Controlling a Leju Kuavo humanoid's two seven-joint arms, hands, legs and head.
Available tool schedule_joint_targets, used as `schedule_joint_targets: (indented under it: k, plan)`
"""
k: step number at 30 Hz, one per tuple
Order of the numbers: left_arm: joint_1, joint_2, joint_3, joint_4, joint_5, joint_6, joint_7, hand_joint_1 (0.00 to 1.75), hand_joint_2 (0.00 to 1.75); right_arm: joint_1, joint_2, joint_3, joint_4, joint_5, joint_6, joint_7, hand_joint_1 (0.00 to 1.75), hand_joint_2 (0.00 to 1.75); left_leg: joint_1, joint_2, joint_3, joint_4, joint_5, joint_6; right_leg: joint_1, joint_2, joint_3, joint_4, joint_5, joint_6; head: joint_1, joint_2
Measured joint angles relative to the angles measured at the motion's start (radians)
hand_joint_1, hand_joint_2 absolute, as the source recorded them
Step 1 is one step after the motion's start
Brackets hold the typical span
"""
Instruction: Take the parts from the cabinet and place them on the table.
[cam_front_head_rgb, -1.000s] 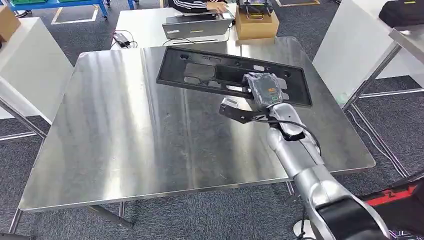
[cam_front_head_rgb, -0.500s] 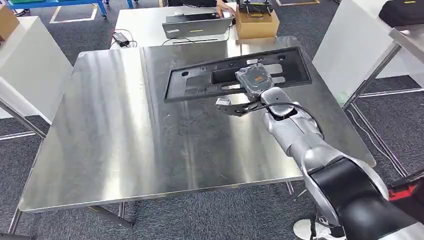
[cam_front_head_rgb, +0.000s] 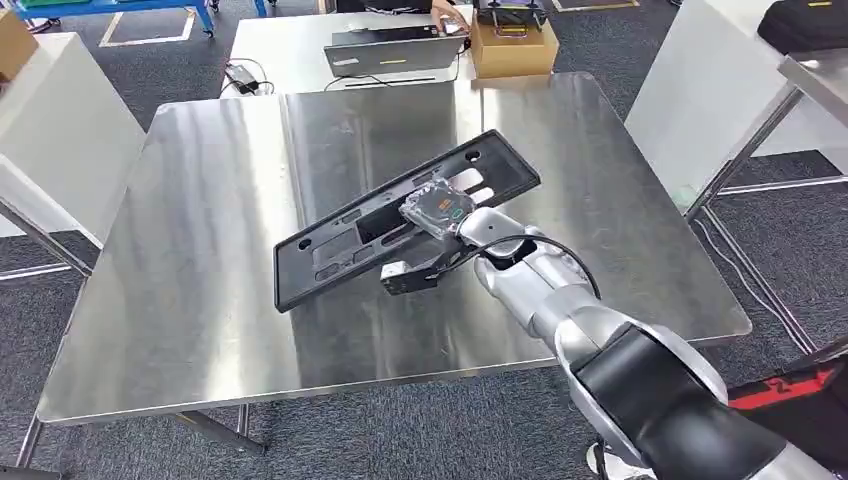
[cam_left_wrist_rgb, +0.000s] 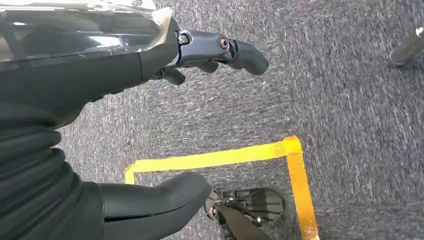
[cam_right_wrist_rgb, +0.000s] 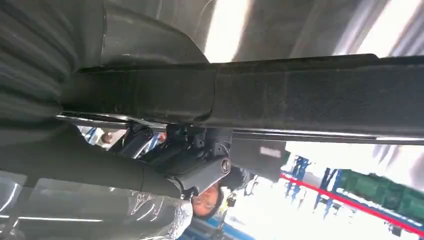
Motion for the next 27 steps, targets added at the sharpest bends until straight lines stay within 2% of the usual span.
schedule_joint_targets:
  k: [2, 3, 11, 12, 27]
  plan:
    - [0.000, -0.001, 0.000, 0.000, 0.000, 0.003, 0.000, 0.00, 1.75, 0.006, 0.004, 0.003, 0.000, -0.003, 0.001, 0.002, 1.75, 1.75, 0.000, 0.000, 0.000, 0.000, 0.000, 0.000, 0.000, 0.000, 0.000, 0.000, 0.000, 0.000, 0.000, 0.000]
    - [0.000, -0.002, 0.000, 0.000, 0.000, 0.004, 0.000, 0.00, 1.75, 0.007, 0.005, 0.006, 0.000, -0.006, 0.002, 0.003, 0.00, 0.00, 0.000, 0.000, 0.000, 0.000, 0.000, 0.000, 0.000, 0.000, 0.000, 0.000, 0.000, 0.000, 0.000, 0.000]
    - [0.000, -0.002, 0.000, 0.000, 0.004, 0.008, 0.010, 0.00, 1.75, 0.009, 0.007, 0.019, 0.000, -0.011, 0.024, 0.013, 0.00, 0.00, -0.001, 0.000, 0.000, 0.000, 0.000, 0.000, -0.001, 0.000, 0.000, 0.000, 0.000, 0.000, 0.000, 0.000]
    - [0.000, -0.002, 0.000, 0.000, 0.005, 0.009, 0.010, 0.00, 0.00, 0.010, 0.007, 0.022, 0.000, -0.009, 0.027, 0.013, 0.00, 0.00, -0.001, 0.000, 0.000, 0.000, 0.000, 0.000, -0.001, 0.000, 0.000, 0.000, 0.000, 0.000, 0.000, 0.000]
    - [0.012, -0.002, 0.000, 0.002, 0.021, 0.030, 0.010, 0.00, 0.00, 0.008, 0.013, 0.066, 0.000, 0.005, 0.077, 0.039, 0.00, 0.00, -0.001, 0.000, 0.000, 0.000, 0.000, 0.000, -0.001, 0.000, 0.001, 0.000, 0.000, 0.000, 0.000, 0.000]
